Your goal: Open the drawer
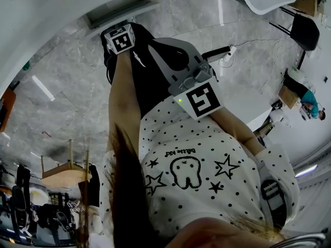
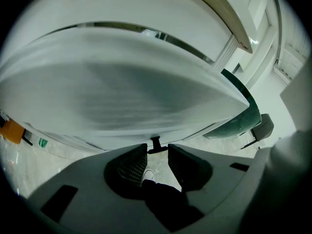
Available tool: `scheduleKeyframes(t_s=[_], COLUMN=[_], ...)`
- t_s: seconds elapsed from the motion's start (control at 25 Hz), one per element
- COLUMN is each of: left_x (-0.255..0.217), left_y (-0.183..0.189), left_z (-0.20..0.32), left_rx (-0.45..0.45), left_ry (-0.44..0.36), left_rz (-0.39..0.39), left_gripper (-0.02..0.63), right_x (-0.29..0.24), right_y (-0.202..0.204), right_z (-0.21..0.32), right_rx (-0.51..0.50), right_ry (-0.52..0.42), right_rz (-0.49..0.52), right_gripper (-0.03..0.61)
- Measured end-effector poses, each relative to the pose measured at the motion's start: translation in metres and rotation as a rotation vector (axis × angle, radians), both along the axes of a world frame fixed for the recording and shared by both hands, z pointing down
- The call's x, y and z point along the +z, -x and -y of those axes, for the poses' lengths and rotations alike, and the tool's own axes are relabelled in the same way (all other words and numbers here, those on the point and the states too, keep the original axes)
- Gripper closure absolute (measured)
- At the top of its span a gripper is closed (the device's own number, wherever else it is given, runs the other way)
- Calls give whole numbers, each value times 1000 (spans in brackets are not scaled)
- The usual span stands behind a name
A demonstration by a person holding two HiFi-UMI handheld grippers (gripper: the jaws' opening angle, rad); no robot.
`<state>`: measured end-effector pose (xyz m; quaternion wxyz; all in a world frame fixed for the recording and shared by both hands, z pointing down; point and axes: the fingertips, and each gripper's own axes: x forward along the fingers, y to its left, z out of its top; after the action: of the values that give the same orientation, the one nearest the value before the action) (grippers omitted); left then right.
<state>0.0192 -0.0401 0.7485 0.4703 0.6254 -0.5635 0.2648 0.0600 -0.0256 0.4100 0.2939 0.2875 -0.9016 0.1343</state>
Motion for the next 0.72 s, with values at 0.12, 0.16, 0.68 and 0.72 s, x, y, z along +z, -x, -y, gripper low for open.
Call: scheduleKeyframes(t_s=[0.12, 0.16, 0.68, 0.72], left_x=[1, 0, -7, -8], left_y=[1, 2, 4, 4], left_z=[0, 0, -5, -5], left_rx=[-12, -14, -24, -25], left_ry=[-5, -6, -5, -4], left_rz=[-3, 3, 22, 22], left_gripper=[479, 480, 491, 491], right_x=[1, 1, 1, 1], right_y=[1, 1, 0, -1], right_z=[0, 0, 3, 3], right_rx=[-5, -5, 6, 10], right_ry=[-6, -7, -8, -5], right_rz=[2, 4, 14, 15], right_gripper=[565, 565, 565, 565])
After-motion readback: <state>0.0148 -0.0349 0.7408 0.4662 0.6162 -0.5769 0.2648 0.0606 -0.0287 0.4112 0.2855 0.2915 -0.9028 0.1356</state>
